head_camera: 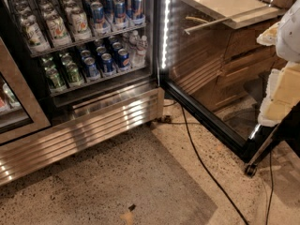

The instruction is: Close right fridge door

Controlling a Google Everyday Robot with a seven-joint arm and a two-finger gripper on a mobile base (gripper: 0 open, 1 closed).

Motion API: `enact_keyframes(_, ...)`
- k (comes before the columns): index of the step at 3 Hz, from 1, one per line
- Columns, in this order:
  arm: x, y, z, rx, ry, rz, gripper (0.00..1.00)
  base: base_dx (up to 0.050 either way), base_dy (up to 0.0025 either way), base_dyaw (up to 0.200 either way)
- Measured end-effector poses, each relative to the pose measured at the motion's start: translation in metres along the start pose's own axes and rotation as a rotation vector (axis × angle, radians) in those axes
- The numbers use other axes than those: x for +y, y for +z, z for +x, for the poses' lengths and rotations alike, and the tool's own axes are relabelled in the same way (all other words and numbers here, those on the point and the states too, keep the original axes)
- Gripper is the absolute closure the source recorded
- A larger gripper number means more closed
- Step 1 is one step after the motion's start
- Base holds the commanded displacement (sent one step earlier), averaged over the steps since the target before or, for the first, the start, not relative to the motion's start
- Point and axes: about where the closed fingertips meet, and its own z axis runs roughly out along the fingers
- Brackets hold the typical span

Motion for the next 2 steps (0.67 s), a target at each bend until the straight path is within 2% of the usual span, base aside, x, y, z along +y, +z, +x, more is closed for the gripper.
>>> enact_keyframes(2, 0.0, 0.0, 0.0, 0.0, 0.0, 0.0, 0.0, 0.0, 0.00001, -0.198)
